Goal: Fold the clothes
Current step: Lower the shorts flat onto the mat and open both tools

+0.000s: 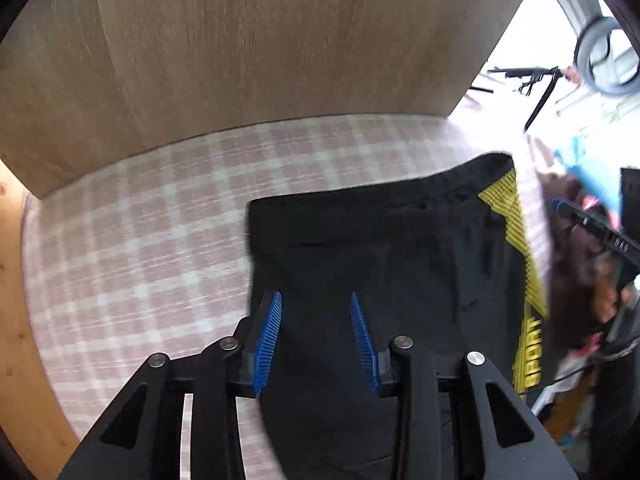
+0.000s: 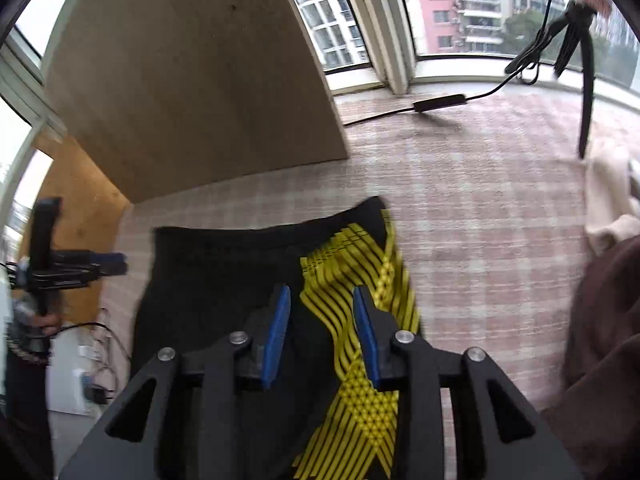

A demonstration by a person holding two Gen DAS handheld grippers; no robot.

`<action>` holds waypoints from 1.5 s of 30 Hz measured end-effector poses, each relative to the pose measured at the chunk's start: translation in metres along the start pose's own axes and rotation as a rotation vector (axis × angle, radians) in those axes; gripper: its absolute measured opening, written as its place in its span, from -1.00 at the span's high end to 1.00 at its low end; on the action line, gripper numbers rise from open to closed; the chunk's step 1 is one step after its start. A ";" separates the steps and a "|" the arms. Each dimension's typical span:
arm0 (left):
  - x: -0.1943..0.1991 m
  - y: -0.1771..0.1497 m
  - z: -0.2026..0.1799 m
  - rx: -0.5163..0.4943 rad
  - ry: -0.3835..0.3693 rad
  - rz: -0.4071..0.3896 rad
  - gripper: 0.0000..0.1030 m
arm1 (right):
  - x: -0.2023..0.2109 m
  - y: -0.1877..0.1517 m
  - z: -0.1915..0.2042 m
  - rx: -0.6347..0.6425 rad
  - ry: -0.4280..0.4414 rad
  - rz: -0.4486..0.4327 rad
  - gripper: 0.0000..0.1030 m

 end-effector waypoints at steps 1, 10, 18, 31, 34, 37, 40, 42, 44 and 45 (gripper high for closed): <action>0.004 0.003 0.000 -0.041 0.062 -0.024 0.33 | 0.005 0.005 -0.001 -0.015 0.024 -0.022 0.37; -0.038 -0.023 -0.008 -0.172 0.056 0.007 0.17 | -0.046 0.006 -0.021 0.267 -0.221 0.019 0.37; -0.070 0.001 -0.002 -0.118 0.057 -0.016 0.18 | -0.084 0.015 -0.033 0.252 -0.165 0.040 0.23; -0.013 0.009 0.017 -0.053 0.040 -0.175 0.94 | -0.074 0.027 -0.016 0.203 0.032 0.001 0.92; -0.037 0.017 0.047 0.075 0.091 -0.108 0.84 | -0.076 0.042 -0.016 0.173 -0.013 -0.039 0.65; -0.041 0.014 0.051 0.130 0.084 -0.092 0.77 | -0.096 0.047 -0.026 0.176 -0.202 -0.021 0.33; -0.017 0.002 0.043 0.129 0.036 -0.141 0.49 | -0.086 0.044 -0.031 0.191 -0.230 -0.044 0.33; 0.008 -0.017 0.034 0.112 0.035 -0.164 0.44 | -0.068 0.038 -0.026 0.188 -0.176 -0.042 0.33; 0.033 -0.040 0.025 0.107 0.033 -0.177 0.43 | -0.043 0.026 -0.018 0.193 -0.104 -0.043 0.33; 0.045 -0.053 0.024 0.113 0.029 -0.179 0.40 | -0.028 0.018 -0.013 0.195 -0.061 -0.043 0.33</action>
Point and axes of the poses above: each gripper's, at about its wrist camera, not at the fingertips, and x roughly against the way its jaws point, z to its left, y to its top, the point moved 6 cm from there along -x, roughly the way its jaws point, and after that the axes turned 11 degrees about -x, right-handed, at the moved point
